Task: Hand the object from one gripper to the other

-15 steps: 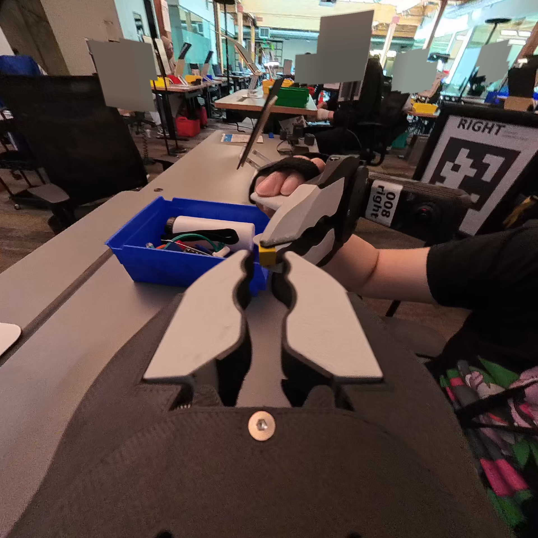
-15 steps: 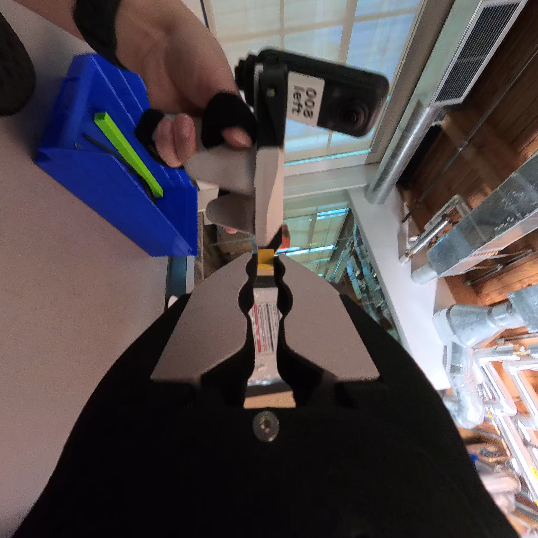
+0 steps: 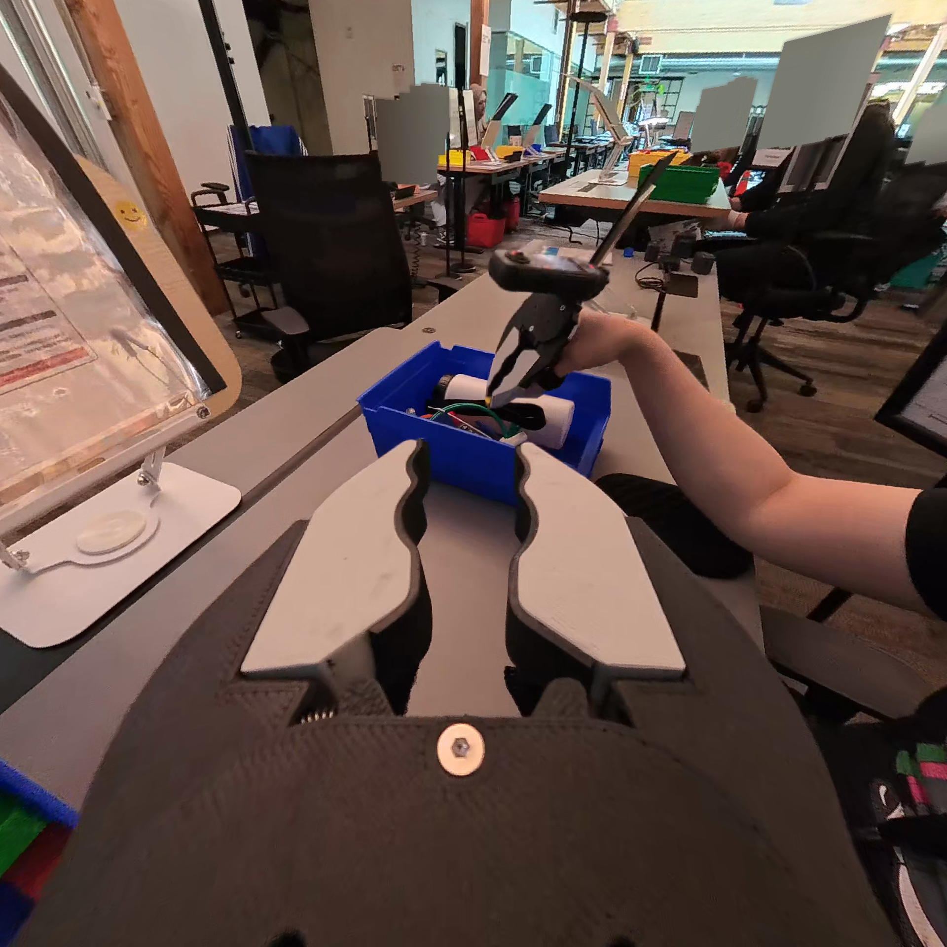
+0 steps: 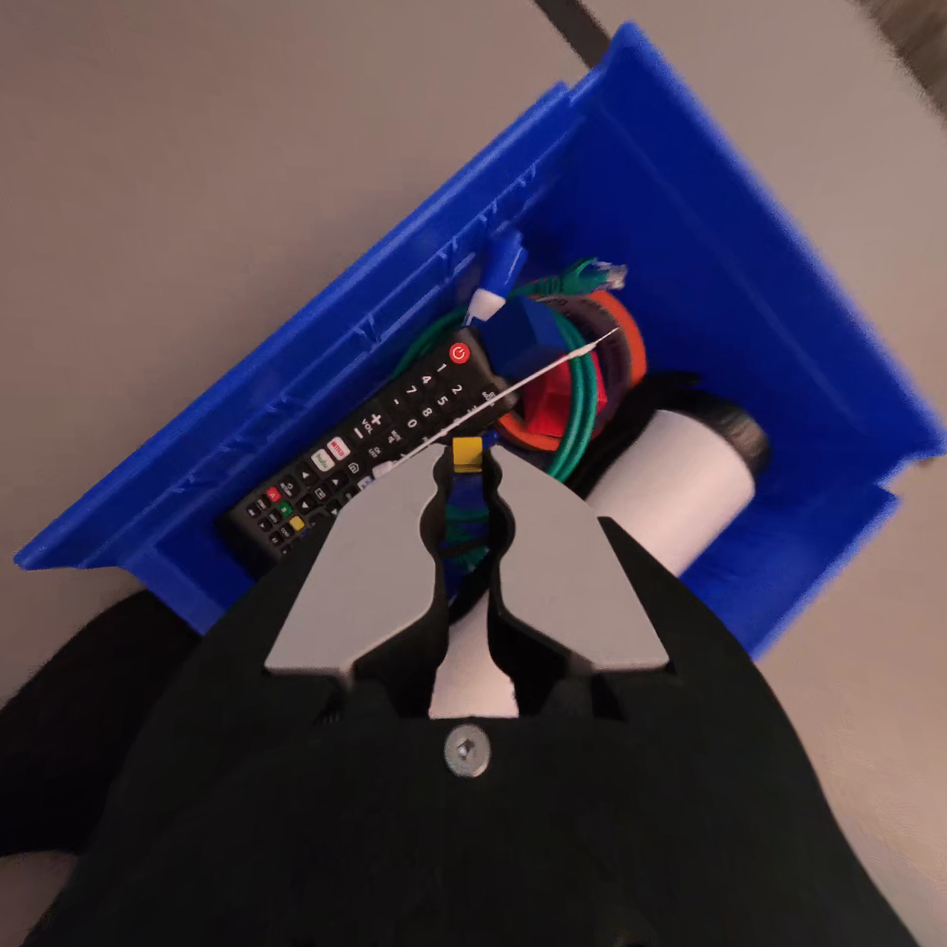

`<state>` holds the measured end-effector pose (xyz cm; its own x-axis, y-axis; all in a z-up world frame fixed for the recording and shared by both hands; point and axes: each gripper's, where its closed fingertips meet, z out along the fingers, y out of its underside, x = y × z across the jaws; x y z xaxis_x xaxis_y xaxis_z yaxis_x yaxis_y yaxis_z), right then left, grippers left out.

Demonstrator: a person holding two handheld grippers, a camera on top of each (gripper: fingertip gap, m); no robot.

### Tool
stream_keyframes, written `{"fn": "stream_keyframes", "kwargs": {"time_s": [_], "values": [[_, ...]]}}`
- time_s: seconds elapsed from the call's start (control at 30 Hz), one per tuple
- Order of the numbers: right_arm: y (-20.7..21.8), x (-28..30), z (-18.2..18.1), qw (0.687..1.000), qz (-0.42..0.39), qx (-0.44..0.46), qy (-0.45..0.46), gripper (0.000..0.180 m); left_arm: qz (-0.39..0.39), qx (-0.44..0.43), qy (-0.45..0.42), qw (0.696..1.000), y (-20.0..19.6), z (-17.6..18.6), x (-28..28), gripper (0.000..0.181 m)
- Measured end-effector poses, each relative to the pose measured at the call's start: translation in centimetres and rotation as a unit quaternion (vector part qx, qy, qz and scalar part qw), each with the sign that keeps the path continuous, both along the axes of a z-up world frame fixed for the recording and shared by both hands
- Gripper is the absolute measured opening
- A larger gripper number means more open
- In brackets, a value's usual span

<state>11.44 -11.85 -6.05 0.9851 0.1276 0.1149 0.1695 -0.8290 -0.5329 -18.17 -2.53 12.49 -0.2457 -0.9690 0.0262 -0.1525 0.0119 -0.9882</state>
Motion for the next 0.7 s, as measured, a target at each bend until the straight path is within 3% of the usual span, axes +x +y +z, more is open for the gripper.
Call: {"fn": "stream_keyframes", "kwargs": {"time_s": [0.03,0.3,0.53,0.63,0.7], "values": [[0.1,0.2,-0.6,1.0,-0.004,-0.006,0.009,0.014,0.002,0.0,0.003,1.0,0.2,-0.1,0.0,0.03],[-0.7,2.0,-3.8,0.994,-0.03,-0.094,-0.037,0.014,0.05,0.029,0.032,0.998,2.0,-1.1,0.2,0.032],[-0.5,1.6,-1.7,0.995,-0.02,-0.067,-0.07,0.02,0.223,0.098,0.066,0.968,9.7,-0.8,-3.0,0.042],[-0.2,2.0,-0.3,0.994,-0.026,-0.044,-0.096,0.02,0.268,0.101,0.124,0.95,13.2,-2.3,-5.9,0.038],[0.1,2.0,1.0,0.993,-0.028,-0.017,-0.112,0.02,0.324,0.105,0.193,0.92,16.7,-4.5,-8.5,0.038]]}}
